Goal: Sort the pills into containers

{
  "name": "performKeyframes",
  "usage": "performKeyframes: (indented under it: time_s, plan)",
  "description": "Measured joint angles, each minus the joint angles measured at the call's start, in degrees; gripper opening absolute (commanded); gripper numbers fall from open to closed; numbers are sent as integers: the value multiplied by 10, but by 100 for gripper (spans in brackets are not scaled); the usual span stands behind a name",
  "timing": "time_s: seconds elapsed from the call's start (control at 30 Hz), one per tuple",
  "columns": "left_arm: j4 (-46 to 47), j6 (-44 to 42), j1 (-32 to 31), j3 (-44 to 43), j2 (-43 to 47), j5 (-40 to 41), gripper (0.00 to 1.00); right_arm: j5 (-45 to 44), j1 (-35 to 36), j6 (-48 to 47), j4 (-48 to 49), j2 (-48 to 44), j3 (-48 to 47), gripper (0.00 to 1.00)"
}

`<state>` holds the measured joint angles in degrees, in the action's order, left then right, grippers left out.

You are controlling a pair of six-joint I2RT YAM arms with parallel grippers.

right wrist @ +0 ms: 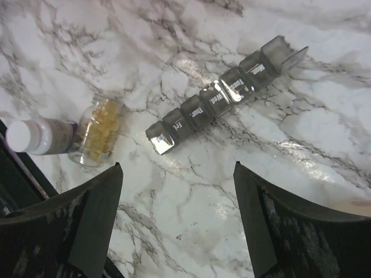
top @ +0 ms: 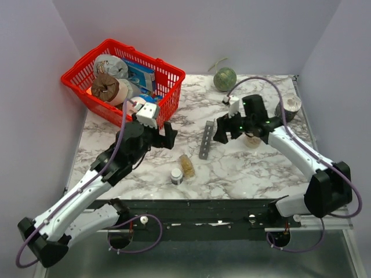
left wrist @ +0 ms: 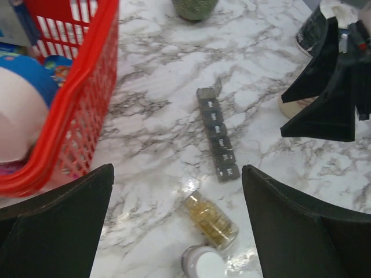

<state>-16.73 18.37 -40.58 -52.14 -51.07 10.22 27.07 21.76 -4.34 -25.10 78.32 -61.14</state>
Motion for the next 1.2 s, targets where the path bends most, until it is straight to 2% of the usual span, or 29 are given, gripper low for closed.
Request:
performKeyframes:
  time_s: [0.2, 0.33, 0.47, 0.63, 0.77, 0.87, 0.9, 1.07, 1.1, 1.2]
  plan:
    - [-22, -66, 6, 73, 141, 73, 99, -131, 93, 72, -2, 129, -32, 93]
    - [-29, -75, 7, 110, 208, 103, 99, -170, 107, 122, 2, 181, -41, 96]
    - [-32, -74, 7, 135, 250, 123, 99, -193, 113, 159, 8, 217, -63, 96]
    - [-41, -72, 7, 142, 259, 134, 99, -216, 132, 182, 15, 265, -102, 96]
    - [-44, -68, 7, 142, 259, 134, 99, -248, 159, 185, 15, 298, -113, 90]
    - [-44, -66, 7, 142, 259, 134, 99, -273, 172, 183, 9, 310, -113, 81]
    - [-44, -66, 7, 142, 259, 133, 99, -279, 174, 181, 9, 310, -113, 75]
    - [-42, -65, 7, 142, 250, 117, 99, -288, 174, 158, 4, 309, -109, 63]
    - [-42, -65, 7, 142, 248, 114, 99, -289, 174, 151, 2, 308, -108, 55]
    - [-40, -66, 7, 142, 244, 97, 99, -288, 174, 122, -6, 296, -97, 52]
